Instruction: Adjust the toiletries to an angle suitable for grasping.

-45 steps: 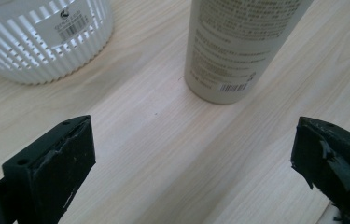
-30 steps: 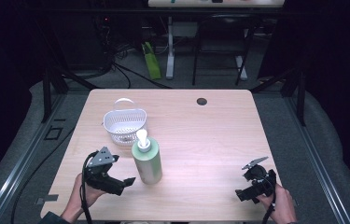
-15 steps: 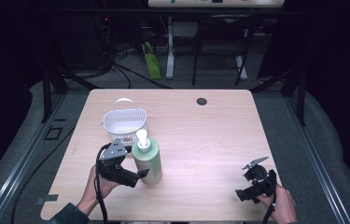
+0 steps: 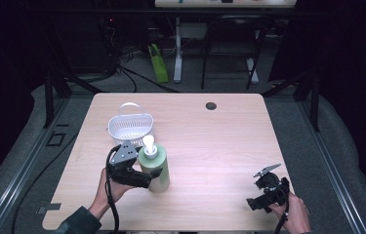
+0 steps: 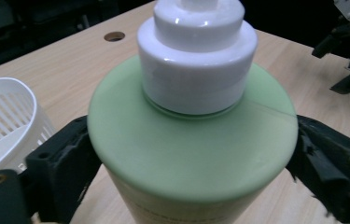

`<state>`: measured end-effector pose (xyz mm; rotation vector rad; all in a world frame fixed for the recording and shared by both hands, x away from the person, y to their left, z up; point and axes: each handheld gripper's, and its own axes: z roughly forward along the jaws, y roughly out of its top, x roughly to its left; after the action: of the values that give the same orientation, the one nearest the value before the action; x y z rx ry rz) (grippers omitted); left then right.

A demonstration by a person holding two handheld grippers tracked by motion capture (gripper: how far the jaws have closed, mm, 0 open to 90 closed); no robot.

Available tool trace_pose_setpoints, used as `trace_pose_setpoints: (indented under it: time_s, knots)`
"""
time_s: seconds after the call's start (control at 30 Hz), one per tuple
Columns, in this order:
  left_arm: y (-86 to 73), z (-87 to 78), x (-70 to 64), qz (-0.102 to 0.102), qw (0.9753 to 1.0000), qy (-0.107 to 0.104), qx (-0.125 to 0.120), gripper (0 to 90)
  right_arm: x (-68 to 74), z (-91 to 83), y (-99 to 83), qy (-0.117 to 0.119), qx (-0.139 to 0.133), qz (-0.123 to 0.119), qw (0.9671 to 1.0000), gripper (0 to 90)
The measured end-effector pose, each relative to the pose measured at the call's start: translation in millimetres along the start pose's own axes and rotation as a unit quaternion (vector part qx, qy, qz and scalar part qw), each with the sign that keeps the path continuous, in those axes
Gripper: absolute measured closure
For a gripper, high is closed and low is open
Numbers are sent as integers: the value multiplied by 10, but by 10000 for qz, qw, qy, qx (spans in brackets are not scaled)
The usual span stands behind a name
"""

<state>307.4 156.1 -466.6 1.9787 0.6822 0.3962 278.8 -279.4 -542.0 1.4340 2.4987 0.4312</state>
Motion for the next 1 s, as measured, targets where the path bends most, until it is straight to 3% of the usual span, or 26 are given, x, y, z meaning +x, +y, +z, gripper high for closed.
trace_pose_setpoints:
  time_s: [0.33, 0.57, 1.0]
  knots:
    - [-8, -6, -17, 76, 10000, -13, -35, 118, -4, -1, -1, -29, 2, -15, 10000, 10]
    - [-16, -11, 9, -18, 10000, 15, -48, 119, -5, -2, -4, -19, -11, -3, 10000, 11]
    - [-34, -58, 81, -188, 9993, 337, -17, 120, 0, -8, -2, -26, -13, -4, 10000, 11]
